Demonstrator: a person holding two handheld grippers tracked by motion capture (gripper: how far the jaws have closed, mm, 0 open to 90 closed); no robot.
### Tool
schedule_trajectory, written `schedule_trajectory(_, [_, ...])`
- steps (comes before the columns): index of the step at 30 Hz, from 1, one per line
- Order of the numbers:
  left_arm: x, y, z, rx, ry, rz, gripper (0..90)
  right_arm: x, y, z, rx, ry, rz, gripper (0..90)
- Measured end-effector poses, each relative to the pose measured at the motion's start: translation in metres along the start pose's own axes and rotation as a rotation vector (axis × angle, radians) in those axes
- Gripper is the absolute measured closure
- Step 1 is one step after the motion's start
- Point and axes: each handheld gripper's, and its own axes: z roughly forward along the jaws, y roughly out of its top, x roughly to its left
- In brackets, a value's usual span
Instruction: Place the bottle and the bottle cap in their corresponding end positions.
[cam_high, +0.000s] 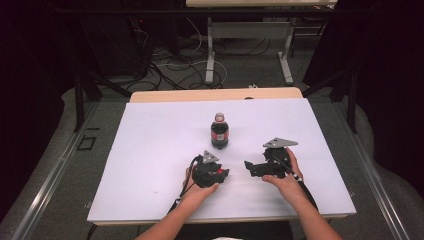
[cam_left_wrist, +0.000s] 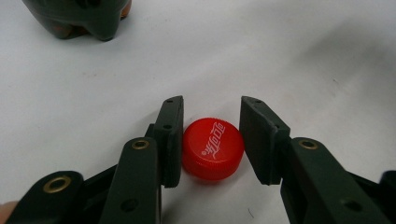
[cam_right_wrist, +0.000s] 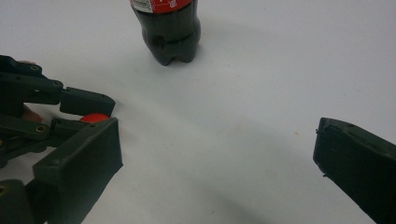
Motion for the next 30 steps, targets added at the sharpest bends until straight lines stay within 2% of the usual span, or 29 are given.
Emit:
schedule_trajectory(8, [-0.001, 0.0, 0.0, 0.001, -0.009, 0.002, 52.5, 0.002, 0.0, -0.001, 0.002, 0.004, 0.0, 0.7])
schedule_trajectory(13, [0.002, 0.002, -0.007, -0.003, -0.01, -0.02, 48.0, 0.002, -0.001, -0.003, 0.003, -0.003, 0.001, 0.7])
schedule_trajectory(14, [0.004, 0.002, -0.01, -0.01, -0.002, -0.008, 47.0, 0.001, -0.001, -0.003, 0.001, -0.002, 0.001, 0.7])
schedule_trajectory(16, [0.006, 0.003, -0.013, -0.009, -0.007, -0.047, 44.7, 0.001, -0.001, -0.002, -0.002, -0.003, -0.001, 0.7])
schedule_trajectory(19, [0.015, 0.005, -0.02, 0.015, -0.008, -0.059, 39.9, 0.001, -0.001, -0.002, -0.003, -0.002, 0.0, 0.7])
schedule_trajectory(21, [0.02, 0.005, -0.025, 0.004, 0.006, -0.075, 38.7, 0.0, -0.001, -0.002, -0.003, -0.004, -0.001, 0.7])
schedule_trajectory(24, [0.031, 0.006, -0.033, 0.013, 0.013, -0.099, 34.9, -0.001, -0.001, -0.002, 0.0, -0.006, 0.007, 0.7])
schedule_trajectory(27, [0.041, 0.009, -0.044, -0.004, 0.035, -0.108, 32.5, -0.003, -0.002, -0.003, 0.0, -0.011, 0.007, 0.7])
schedule_trajectory(30, [0.052, 0.011, -0.057, -0.044, 0.06, -0.125, 30.0, -0.005, -0.002, -0.003, -0.001, -0.013, 0.019, 0.7])
